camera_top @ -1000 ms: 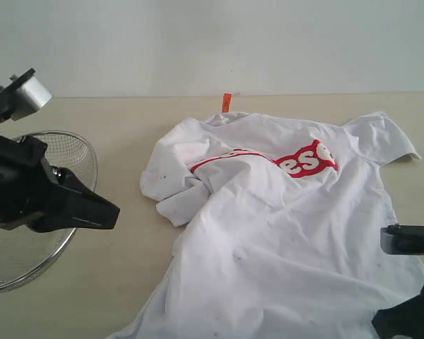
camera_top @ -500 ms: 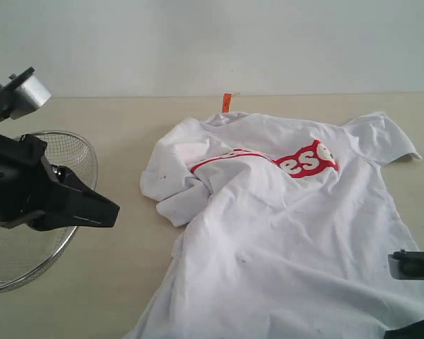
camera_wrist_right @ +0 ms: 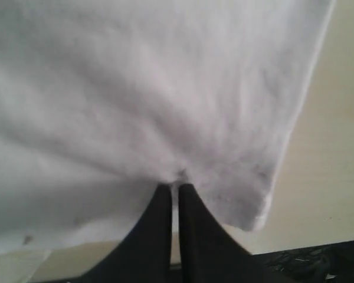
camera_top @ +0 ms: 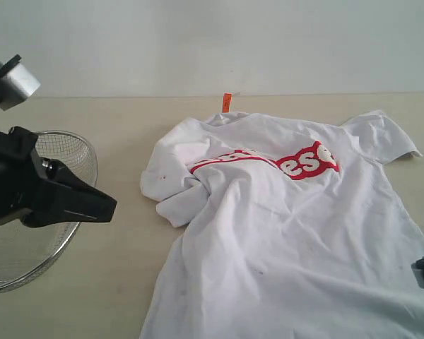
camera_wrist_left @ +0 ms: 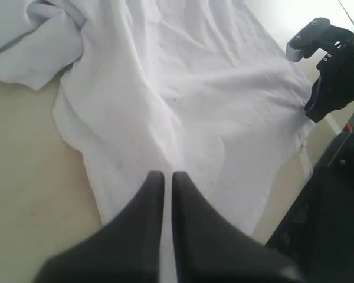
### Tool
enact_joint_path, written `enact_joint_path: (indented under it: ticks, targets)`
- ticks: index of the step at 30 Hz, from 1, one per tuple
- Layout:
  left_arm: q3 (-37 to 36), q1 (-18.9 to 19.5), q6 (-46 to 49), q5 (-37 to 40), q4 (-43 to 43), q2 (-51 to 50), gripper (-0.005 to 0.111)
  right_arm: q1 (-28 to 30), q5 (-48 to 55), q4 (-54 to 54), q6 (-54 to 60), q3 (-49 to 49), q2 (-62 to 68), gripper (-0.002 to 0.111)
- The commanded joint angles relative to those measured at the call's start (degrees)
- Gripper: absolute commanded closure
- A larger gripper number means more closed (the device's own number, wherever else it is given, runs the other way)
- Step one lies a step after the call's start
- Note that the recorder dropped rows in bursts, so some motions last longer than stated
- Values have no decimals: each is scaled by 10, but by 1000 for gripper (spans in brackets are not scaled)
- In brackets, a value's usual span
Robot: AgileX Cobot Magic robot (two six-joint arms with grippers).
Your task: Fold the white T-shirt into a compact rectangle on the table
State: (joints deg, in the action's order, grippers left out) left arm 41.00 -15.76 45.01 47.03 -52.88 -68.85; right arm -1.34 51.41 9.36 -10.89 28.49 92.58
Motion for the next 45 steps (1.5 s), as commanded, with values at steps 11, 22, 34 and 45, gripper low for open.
enact_joint_path:
  ticks: [11, 22, 34, 45]
  targets:
    - [4, -2, -5, -5, 3, 5, 102, 2, -26, -44, 58, 40, -74, 109]
    - [32, -2, 0, -120, -27, -30, 102, 2, -16, -400, 305, 285, -75, 109]
    - [407, 22, -89, -7, 130, -378, 101, -26, -27, -487, 440, 402, 87, 109]
    - [701, 23, -199, 142, 288, -591, 78, -26, -22, -502, 456, 402, 87, 109]
